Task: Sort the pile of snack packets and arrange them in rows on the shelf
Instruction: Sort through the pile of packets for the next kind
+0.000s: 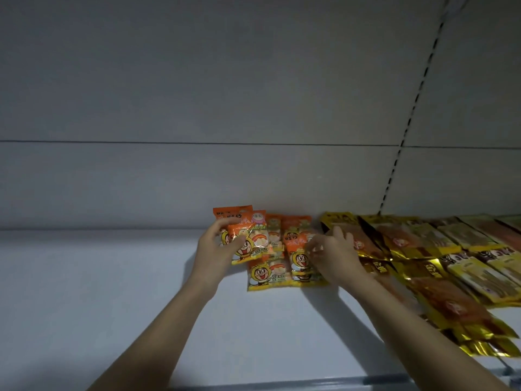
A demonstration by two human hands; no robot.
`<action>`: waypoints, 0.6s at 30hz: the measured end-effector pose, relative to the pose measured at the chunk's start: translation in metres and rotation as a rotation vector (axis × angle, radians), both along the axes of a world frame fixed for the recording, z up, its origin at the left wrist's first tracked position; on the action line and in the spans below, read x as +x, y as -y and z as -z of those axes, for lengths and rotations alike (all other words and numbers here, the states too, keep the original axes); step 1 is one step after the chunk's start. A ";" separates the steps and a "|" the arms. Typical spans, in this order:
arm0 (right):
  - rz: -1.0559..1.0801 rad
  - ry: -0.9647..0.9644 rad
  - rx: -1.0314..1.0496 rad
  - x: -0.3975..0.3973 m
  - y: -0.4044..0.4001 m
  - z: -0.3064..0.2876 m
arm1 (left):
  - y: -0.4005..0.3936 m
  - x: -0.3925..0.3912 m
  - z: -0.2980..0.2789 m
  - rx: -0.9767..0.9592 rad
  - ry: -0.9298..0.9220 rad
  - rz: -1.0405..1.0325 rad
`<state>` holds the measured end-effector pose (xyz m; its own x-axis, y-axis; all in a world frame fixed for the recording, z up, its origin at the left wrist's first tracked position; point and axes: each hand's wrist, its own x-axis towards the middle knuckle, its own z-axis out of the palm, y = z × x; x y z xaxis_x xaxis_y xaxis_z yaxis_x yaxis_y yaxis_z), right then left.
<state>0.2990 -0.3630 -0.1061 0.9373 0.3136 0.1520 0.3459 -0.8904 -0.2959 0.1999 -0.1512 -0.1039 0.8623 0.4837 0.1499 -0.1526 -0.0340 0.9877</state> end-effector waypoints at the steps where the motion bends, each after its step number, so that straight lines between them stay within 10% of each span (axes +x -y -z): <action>1: 0.001 0.050 0.023 -0.002 0.000 -0.004 | 0.004 0.000 0.000 -0.014 0.007 -0.008; 7: -0.242 -0.140 0.546 -0.023 -0.030 -0.037 | 0.022 0.003 -0.001 -0.058 0.009 0.015; 18: -0.281 -0.161 0.193 -0.017 -0.049 -0.015 | -0.043 -0.022 -0.008 -0.072 0.060 -0.292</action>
<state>0.2819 -0.3140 -0.0912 0.8355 0.5418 0.0914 0.5043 -0.6901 -0.5191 0.1774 -0.1083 -0.0960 0.6757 0.7212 0.1527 -0.2045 -0.0156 0.9787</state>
